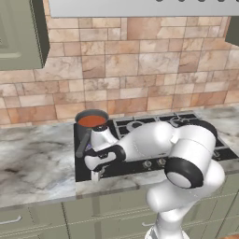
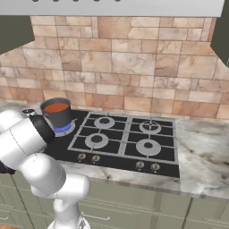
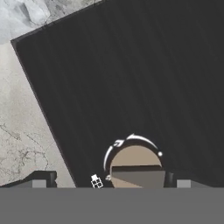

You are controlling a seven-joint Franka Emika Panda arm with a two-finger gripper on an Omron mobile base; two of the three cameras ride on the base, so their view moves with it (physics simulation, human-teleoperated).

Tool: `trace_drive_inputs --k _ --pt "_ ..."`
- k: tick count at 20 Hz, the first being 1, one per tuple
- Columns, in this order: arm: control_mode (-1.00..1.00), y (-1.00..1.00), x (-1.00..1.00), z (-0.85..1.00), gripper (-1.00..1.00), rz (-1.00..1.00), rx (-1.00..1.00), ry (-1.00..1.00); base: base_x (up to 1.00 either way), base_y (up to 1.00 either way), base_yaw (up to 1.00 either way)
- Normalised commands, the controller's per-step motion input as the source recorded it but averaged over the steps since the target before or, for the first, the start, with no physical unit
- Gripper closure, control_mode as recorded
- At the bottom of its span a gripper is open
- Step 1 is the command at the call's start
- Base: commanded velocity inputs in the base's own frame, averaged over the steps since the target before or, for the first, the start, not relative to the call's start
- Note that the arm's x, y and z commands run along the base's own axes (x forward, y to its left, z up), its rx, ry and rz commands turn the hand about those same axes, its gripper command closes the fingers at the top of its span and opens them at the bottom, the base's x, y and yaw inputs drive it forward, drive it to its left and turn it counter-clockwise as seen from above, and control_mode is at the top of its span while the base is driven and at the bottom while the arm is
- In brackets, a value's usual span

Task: Wait until the marinara sauce is simmered to a deep red color and then turn off the stove.

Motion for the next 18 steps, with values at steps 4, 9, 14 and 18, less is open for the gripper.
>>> trace_drive_inputs --k 4,9,14,18 --pt "-1.00 0.00 0.03 -0.10 -1.00 0.00 0.00 0.00 0.00 0.00 0.00" --pt "-1.00 0.00 0.14 -0.01 -1.00 0.00 0.00 0.00 0.00 0.00 0.00" --pt "-1.00 0.00 0.16 0.00 -1.00 0.00 0.00 0.00 0.00 0.00 0.00" --pt "-1.00 0.02 0.06 -0.03 -1.00 0.00 0.00 0.00 0.00 0.00 0.00"
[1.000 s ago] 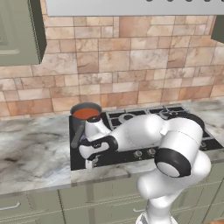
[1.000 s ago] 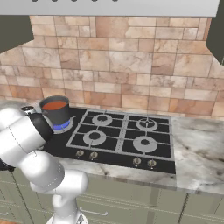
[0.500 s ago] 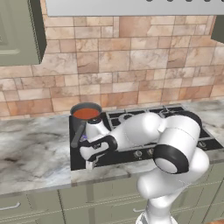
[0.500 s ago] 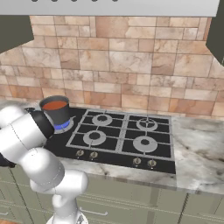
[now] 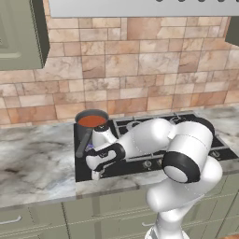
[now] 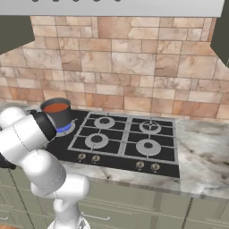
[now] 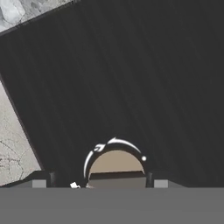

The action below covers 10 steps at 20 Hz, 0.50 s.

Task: Wait until the marinara sauce is simmered to a deep red color and then turn off the stove.

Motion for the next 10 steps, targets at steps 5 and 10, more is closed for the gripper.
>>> trace_drive_inputs --k 5,10 --pt "-1.00 0.14 0.02 -0.05 -1.00 0.00 -0.01 0.00 0.00 0.00 0.00" --pt "-1.00 0.09 0.12 -0.06 -1.00 0.00 0.00 -0.01 0.00 0.00 0.00"
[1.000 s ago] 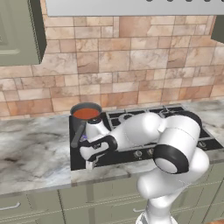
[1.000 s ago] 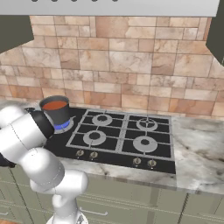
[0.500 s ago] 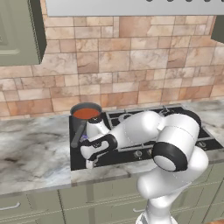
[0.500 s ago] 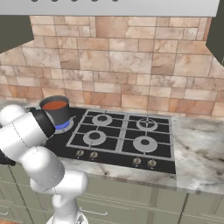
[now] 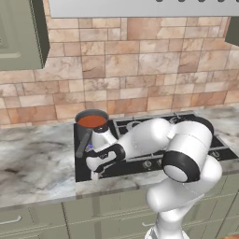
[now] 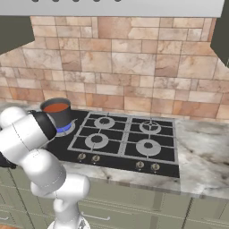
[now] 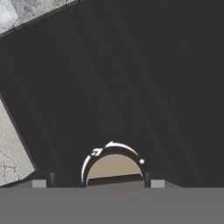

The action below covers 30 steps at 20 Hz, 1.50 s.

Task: Wait until the marinara sauce is simmered to a deep red color and then turn off the stove.

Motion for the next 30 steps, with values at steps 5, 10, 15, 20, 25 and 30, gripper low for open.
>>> trace_drive_inputs --k 5,10,15,20,25,30 --pt "-1.00 0.07 0.19 -0.03 -1.00 -0.01 0.00 -0.01 0.00 0.00 0.00" --pt "-1.00 0.20 0.07 -0.06 -1.00 -0.02 0.00 0.00 0.00 0.00 0.00" --pt "-1.00 0.10 0.00 -0.02 -1.00 -0.01 0.00 0.00 0.00 0.00 0.00" --pt "-1.00 0.00 0.00 0.00 -1.00 0.00 0.00 0.00 0.00 0.00 0.00" --pt "-1.00 0.00 0.00 0.00 -1.00 0.00 0.00 0.00 0.00 0.00 0.00" --pt "-1.00 0.00 0.00 0.00 -1.00 0.00 0.00 0.00 0.00 0.00 0.00"
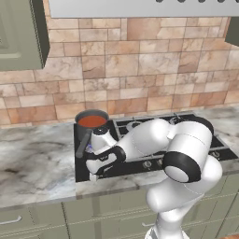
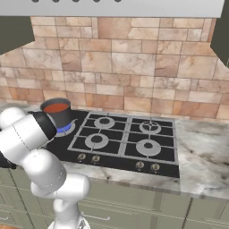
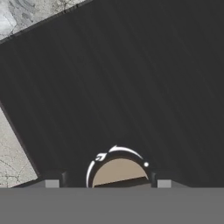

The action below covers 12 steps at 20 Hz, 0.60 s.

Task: Wait until the marinara sauce is simmered to a deep red color and then turn off the stove.

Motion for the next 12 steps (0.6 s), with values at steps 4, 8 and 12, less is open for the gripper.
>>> trace_drive_inputs --k 4,8,12 --pt "-1.00 0.00 0.00 0.00 1.00 0.00 0.00 0.00 0.00 0.00 0.00" --pt "-1.00 0.00 0.00 0.00 1.00 0.00 0.00 0.00 0.00 0.00 0.00" --pt "-1.00 0.00 0.00 0.00 1.00 0.00 0.00 0.00 0.00 0.00 0.00"
